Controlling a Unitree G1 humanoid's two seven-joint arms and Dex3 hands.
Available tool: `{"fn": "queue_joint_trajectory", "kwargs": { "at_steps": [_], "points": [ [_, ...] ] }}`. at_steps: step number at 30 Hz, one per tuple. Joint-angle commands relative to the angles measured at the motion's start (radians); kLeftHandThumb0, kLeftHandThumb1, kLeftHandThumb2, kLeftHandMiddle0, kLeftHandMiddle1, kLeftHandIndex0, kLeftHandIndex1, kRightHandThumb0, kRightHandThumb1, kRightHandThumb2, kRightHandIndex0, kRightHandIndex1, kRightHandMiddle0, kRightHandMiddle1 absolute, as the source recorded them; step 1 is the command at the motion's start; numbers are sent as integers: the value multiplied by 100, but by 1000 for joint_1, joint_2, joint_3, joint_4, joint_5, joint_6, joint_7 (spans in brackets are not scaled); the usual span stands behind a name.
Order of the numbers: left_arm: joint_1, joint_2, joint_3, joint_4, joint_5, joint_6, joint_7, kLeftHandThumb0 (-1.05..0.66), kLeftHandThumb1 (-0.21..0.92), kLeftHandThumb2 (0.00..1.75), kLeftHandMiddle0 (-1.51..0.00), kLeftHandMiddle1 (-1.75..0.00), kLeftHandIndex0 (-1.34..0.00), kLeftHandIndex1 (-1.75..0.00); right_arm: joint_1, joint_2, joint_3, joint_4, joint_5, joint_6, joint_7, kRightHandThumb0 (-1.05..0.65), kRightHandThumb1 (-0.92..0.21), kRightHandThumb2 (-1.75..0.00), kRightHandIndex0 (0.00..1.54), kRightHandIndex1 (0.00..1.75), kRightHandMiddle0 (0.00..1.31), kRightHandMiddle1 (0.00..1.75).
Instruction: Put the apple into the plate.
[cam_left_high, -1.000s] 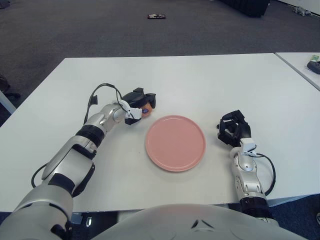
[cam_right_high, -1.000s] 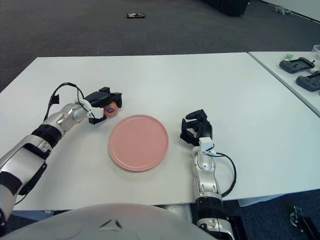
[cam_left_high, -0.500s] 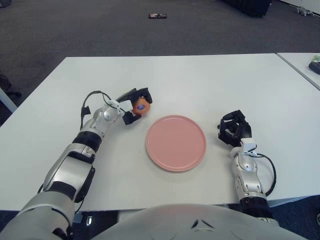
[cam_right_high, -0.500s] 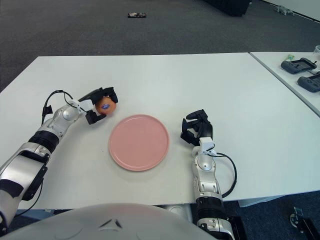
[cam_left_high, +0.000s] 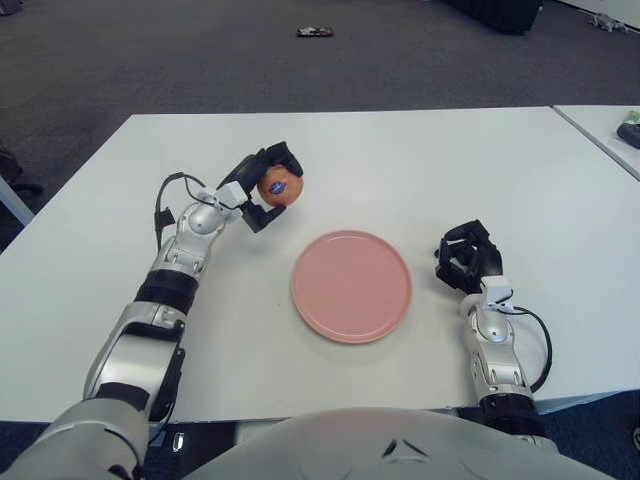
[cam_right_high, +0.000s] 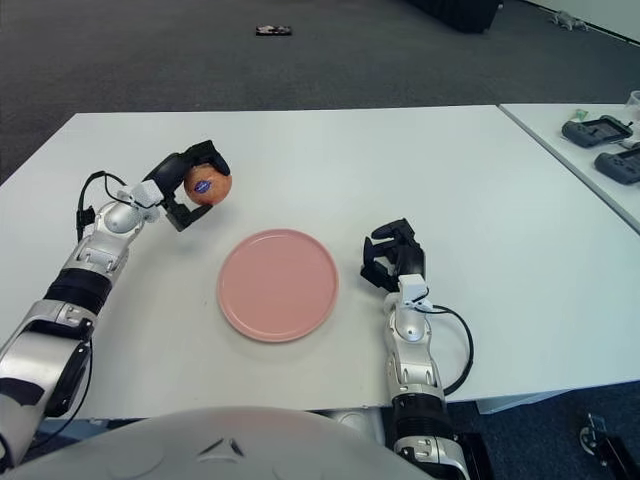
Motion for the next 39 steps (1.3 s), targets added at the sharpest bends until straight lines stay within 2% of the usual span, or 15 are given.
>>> {"fn": "queue_joint_trajectory", "kwargs": {
  "at_steps": [1,5,11,17,21,23,26,29,32,36,39],
  "points": [
    [45,-1,18,-140,-25,65,-21,0,-11,175,-98,-159,-70,-175,0,-8,3,4,-8,8,4,-41,-54,-105,58,145,44,175],
    [71,0,23,-230,-43,97,-47,0,-11,175,-98,-160,-70,-175,-2,-8,3,4,-7,17,3,-41,-54,-105,59,145,44,175],
    [96,7,13,-291,-41,46,-75,0,-11,175,-98,-159,-71,-175,-3,-8,6,2,-10,25,1,-41,-54,-104,58,146,43,175],
    [166,6,-38,-449,-9,41,-109,0,-11,175,-99,-159,-71,-175,-2,-10,9,-1,-13,31,3,-41,-55,-103,57,146,42,175],
    [183,13,-83,-471,-12,-23,-162,0,-11,175,-99,-159,-71,-175,-3,-7,10,-4,-11,34,2,-41,-56,-103,57,146,42,175],
    [200,0,-127,-452,6,-95,-174,0,-11,175,-99,-159,-70,-175,-3,-6,10,-6,-9,34,2,-41,-56,-102,56,146,42,175],
    [215,-6,-163,-436,36,-163,-178,0,-11,175,-98,-159,-70,-175,-3,-6,10,-7,-8,34,2,-40,-56,-102,56,146,42,175],
    [217,6,-181,-444,59,-197,-191,0,-11,175,-98,-159,-70,-175,-3,-7,10,-6,-9,33,1,-40,-56,-102,56,146,42,175],
    [208,30,-194,-460,91,-197,-218,0,-11,175,-98,-159,-70,-175,-4,-7,10,-5,-9,31,0,-40,-56,-102,56,146,42,175],
    [166,66,-255,-449,221,-263,-255,0,-11,175,-98,-160,-70,-175,-3,-10,13,-4,-14,31,-1,-40,-56,-102,58,146,42,175],
    [149,68,-281,-415,309,-319,-223,0,-10,175,-97,-161,-69,-175,-1,-10,14,-6,-14,31,2,-40,-56,-102,58,146,42,175]
  ]
}}
